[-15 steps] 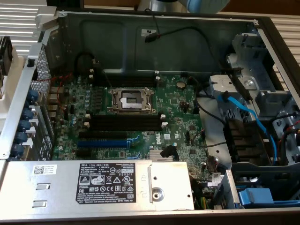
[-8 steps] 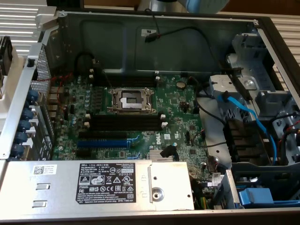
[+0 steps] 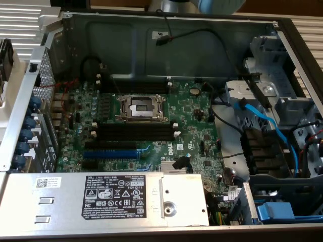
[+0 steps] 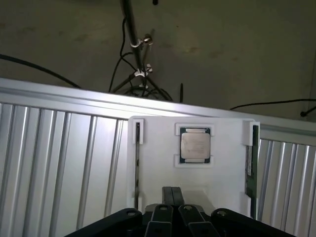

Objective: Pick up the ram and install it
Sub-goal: 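Pick up the ram and move it above insertion slot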

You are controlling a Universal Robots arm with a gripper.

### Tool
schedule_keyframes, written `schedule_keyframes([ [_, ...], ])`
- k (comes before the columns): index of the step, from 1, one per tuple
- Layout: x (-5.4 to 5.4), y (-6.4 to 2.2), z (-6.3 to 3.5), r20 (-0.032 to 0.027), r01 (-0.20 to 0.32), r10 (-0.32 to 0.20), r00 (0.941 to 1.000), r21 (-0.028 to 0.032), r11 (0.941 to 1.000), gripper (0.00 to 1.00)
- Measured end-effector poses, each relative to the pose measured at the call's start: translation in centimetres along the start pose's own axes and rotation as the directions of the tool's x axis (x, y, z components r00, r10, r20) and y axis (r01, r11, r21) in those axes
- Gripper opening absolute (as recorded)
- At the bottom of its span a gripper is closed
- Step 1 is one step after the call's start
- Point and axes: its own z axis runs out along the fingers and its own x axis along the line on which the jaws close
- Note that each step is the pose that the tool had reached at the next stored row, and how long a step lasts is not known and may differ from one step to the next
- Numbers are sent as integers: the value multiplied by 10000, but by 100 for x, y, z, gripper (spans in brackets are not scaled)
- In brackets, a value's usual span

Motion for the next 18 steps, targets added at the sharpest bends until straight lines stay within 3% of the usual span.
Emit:
schedule_keyframes([
  [3,0,6,13,-278,-4,3,9996,-21,10000,10],
  [5,0,6,24,-408,-5,5,9992,-10,10000,10],
  [8,1,6,51,-464,-3,7,9989,76,10000,10],
  [18,99,21,144,-526,6,23,9986,547,9985,10],
])
